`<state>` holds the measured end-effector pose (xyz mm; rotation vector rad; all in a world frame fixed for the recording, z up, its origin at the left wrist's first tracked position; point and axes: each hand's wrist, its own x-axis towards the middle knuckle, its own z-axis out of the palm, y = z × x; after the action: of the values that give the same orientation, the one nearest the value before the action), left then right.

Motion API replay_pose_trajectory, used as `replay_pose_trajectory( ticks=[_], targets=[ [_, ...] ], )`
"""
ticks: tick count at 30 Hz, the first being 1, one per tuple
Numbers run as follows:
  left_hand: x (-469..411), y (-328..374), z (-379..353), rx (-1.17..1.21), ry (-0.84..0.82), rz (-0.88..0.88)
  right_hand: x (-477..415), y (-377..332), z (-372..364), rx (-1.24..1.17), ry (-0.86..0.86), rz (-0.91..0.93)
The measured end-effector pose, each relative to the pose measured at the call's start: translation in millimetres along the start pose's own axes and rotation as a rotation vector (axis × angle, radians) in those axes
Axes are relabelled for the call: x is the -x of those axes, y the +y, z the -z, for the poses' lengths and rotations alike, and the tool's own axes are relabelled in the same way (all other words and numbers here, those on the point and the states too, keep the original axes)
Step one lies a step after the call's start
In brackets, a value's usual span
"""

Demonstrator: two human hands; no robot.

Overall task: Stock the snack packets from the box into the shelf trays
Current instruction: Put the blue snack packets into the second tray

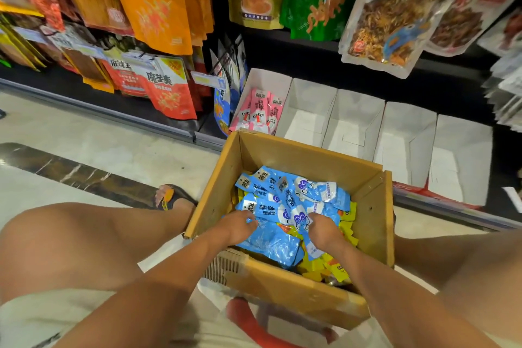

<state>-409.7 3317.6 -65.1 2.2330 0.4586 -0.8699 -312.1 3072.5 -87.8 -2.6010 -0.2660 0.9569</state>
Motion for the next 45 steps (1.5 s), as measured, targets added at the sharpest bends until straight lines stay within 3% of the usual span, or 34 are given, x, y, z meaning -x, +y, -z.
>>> replay_pose_trajectory(
  ticks=[7,13,19,23,28,35,40,45],
  targets=[
    [-7,13,7,0.471,0.042,0.015,-4,-29,14,-0.629,-0.004,-0.045],
    [-7,22,16,1.194,0.129,-0.003,4,-73,-5,-0.771,-0.268,0.033],
    [-9,19,39,1.257,0.34,-0.051,5,-91,-5,-0.952,-0.322,-0.084],
    [-10,10,50,1.225,0.476,-0.022,-1,-64,-10,-0.702,-0.202,-0.218],
    [-14,0,53,1.172,0.528,0.048,-3,-37,-20,-0.564,-0.283,-0.318],
    [-12,-3,56,1.166,0.544,0.061,-10,-35,-34,0.027,-0.22,-0.014],
    [-5,6,71,1.138,0.498,0.048,-7,-49,-22,0.058,-0.281,0.018],
    [6,27,107,1.092,0.445,0.007,-4,-75,36,0.018,-0.212,0.129]
  ],
)
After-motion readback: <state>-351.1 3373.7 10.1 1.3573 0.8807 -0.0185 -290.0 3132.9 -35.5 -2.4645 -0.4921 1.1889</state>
